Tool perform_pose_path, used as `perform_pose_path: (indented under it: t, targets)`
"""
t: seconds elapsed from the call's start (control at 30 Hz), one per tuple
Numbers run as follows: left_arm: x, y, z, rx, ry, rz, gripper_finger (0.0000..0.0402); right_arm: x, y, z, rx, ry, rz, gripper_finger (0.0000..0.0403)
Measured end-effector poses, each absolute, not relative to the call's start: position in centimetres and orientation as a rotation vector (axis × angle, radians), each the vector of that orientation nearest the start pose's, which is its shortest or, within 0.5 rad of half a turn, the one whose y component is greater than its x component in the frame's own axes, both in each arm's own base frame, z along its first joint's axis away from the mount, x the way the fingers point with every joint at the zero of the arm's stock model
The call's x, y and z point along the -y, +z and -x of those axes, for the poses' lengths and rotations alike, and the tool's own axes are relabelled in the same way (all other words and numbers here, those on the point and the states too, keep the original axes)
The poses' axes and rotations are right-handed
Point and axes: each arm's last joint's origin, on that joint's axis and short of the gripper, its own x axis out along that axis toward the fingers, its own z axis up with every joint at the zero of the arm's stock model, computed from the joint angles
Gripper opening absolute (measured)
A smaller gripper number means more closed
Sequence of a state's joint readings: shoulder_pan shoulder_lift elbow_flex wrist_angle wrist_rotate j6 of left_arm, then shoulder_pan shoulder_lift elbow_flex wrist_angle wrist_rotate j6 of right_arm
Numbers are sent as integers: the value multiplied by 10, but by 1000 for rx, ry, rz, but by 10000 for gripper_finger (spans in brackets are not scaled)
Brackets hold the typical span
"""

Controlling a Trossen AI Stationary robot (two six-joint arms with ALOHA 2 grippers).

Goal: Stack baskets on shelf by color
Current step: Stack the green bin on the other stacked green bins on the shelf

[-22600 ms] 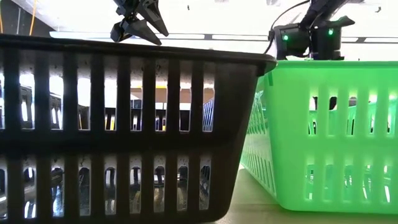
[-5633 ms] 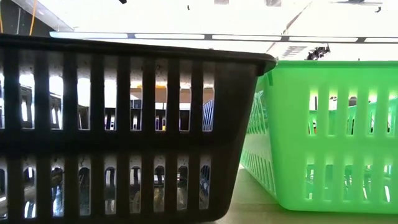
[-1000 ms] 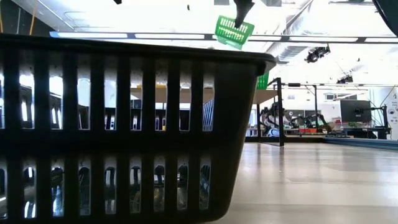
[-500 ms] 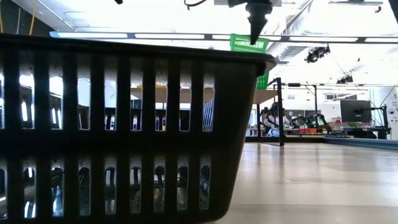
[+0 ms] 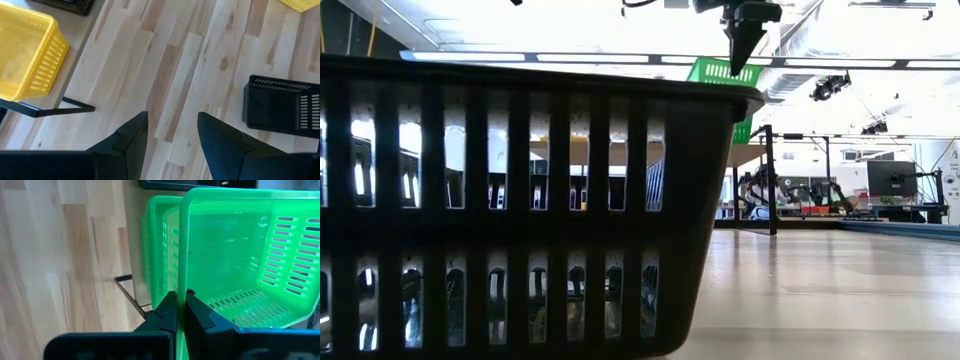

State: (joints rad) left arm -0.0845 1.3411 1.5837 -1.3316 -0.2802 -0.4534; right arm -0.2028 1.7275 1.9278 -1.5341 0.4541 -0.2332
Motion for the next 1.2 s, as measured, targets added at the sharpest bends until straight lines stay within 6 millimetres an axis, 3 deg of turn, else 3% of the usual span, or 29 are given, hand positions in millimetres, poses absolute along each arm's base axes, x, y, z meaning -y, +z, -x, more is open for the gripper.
perform_pose_path:
  t: [0.4,0.73,1.2]
  targets:
    - [11,393,-227,-997,442,263,161,90,363,-316,-1466,-374,331,0]
    - [11,393,-227,-1003,429,253,161,101,362,-315,-1458,-383,310,7]
    - [12,392,-228,-1002,431,257,161,99,366,-312,-1443,-418,280,113]
